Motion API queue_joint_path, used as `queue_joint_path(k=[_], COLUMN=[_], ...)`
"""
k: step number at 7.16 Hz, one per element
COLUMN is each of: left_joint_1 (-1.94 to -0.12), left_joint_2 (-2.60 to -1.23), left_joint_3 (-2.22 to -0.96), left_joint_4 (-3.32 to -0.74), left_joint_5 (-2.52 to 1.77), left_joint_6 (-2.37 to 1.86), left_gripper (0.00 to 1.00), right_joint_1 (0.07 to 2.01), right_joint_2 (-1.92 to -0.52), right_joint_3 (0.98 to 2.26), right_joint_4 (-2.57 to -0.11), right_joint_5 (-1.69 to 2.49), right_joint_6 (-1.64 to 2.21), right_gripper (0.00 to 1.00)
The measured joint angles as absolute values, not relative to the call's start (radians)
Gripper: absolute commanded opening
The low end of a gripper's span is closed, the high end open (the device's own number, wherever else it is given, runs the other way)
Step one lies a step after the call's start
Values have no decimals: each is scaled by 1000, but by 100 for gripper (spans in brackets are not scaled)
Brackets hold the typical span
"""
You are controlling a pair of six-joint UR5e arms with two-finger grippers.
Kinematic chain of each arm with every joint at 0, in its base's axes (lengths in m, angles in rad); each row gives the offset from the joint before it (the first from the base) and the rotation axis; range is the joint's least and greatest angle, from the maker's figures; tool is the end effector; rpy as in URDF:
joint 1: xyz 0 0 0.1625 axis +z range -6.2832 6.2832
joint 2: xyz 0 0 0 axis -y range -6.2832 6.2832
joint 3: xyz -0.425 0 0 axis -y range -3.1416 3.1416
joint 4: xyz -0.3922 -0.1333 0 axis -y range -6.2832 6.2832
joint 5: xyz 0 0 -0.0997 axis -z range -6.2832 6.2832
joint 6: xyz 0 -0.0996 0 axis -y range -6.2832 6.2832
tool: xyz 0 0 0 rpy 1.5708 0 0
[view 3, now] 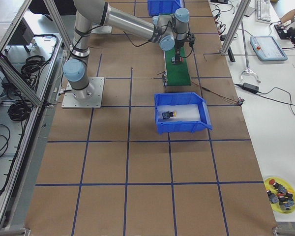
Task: Transport two buttons from left to right
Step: 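Lower the right gripper and grasp the red button, then carry the red button to the foam-lined bin with the right gripper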
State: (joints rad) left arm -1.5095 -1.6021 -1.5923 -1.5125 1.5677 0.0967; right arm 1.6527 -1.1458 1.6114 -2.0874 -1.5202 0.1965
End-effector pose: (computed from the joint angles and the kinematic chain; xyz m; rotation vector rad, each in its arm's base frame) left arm -0.1024 -0.5124 0.4675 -0.0556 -3.1384 0.0090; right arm 0.1894 -0.6169 0.2794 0.1746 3.0787 -0.0671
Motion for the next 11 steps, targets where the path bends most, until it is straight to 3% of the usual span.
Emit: queue_joint_path(k=[1,2,4,5,8,11], left_joint_1=[-1509,-1509,-1506,-1505,-1503,-1503], left_joint_2=[-1602,-1602,-1602,-1601,-1591,-1589], left_joint_3=[-1592,-1592,-1592,-1592,-1593,-1594], left_joint_4=[-1512,-1512,-1514,-1517,-1525,-1526], left_joint_5=[1568,1568,1569,1570,1572,1571], left_joint_6=[97,97,94,88,46,36], left_gripper=[99,99,99,99,99,99], right_joint_1=[1653,1651,1637,1622,1590,1469], right_joint_2=[-1128,-1108,-1087,-1089,-1119,-1258], right_joint_3=[1612,1612,1613,1614,1608,1595], right_joint_4=[-2096,-2117,-2143,-2137,-2033,-1930], right_joint_5=[-1520,-1521,-1531,-1533,-1534,-1528], right_joint_6=[195,192,182,171,141,-12], right_gripper=[99,89,46,8,4,4])
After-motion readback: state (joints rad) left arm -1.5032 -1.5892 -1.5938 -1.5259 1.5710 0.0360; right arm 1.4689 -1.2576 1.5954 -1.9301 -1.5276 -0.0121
